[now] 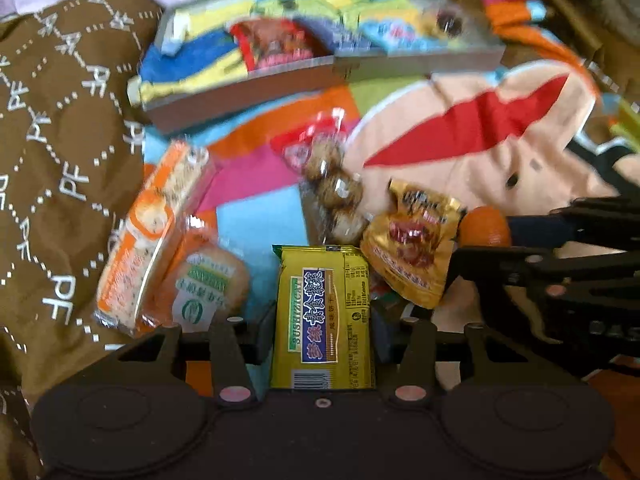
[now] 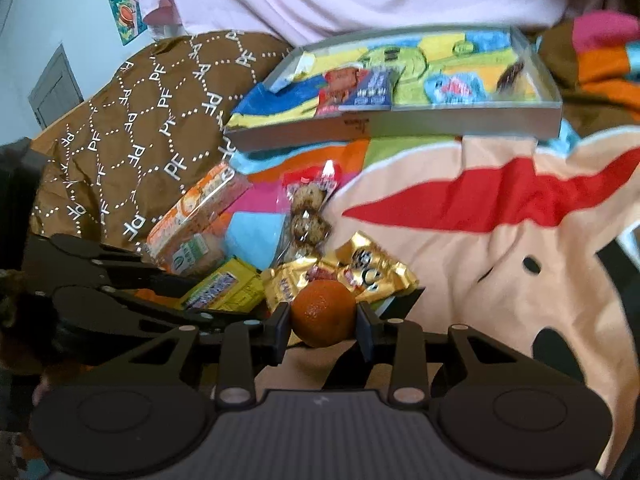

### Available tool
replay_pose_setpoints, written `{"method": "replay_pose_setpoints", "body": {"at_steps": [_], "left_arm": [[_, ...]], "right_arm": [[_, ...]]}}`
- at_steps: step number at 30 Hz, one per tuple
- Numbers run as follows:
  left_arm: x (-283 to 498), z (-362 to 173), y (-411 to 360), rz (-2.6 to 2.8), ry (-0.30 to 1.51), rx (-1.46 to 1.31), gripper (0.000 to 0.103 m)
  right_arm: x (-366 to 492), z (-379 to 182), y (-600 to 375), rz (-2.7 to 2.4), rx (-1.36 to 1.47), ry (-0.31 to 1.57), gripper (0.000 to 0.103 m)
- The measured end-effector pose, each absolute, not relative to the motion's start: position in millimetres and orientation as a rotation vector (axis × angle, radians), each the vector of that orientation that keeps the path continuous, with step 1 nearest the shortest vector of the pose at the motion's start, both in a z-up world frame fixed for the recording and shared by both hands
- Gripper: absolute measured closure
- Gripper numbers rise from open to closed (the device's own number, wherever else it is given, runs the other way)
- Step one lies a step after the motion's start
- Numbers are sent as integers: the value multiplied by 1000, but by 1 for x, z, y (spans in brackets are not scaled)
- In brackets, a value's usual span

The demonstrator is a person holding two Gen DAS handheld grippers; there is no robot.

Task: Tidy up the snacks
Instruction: 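Carry the yellow wafer bar and the orange over the grey tray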

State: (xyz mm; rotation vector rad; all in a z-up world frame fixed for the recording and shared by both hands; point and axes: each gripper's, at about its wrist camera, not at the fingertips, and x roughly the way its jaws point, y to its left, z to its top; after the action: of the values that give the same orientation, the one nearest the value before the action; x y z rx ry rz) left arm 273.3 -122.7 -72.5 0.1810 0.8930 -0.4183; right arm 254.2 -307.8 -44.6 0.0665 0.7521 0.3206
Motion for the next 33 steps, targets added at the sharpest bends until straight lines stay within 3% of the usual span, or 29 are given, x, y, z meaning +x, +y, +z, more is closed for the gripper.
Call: {"method": "replay_pose_setpoints", "body": {"at_steps": [13,33], "left_arm": [[284,-28,-128,-335,672,101,53],[383,8,-157,-115,467,-80,53]], "right_arm": [[265,-31,-318,179,74,491,64],[307,-28,-330,28,16,184,64]]}}
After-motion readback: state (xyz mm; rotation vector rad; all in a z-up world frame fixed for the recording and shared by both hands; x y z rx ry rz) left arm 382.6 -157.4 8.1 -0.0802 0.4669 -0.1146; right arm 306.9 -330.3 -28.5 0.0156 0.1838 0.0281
